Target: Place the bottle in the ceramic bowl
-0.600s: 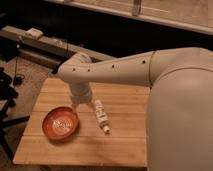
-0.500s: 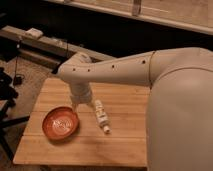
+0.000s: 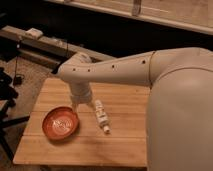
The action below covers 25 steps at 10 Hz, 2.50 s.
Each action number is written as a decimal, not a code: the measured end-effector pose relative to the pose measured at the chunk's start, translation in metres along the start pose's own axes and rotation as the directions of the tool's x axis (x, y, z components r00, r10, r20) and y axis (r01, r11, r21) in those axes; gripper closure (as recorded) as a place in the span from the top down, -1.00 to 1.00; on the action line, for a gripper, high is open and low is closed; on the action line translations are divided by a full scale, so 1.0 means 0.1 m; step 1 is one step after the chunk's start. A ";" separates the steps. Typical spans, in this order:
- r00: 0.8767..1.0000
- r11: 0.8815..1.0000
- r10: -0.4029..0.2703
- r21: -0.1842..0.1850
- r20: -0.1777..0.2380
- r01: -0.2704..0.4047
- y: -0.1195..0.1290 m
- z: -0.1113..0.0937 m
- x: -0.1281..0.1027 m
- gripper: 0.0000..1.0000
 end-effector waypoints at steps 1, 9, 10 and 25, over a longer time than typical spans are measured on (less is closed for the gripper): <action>1.000 1.000 0.000 0.000 0.000 0.000 0.00 0.00 0.00 0.30; 1.000 1.000 0.000 0.000 -0.002 0.000 0.00 0.01 0.00 0.30; 1.000 1.000 0.000 0.000 -0.002 0.000 0.00 0.01 0.00 0.30; 0.995 0.990 -0.092 -0.105 -0.026 0.089 -0.45 1.01 -0.52 0.30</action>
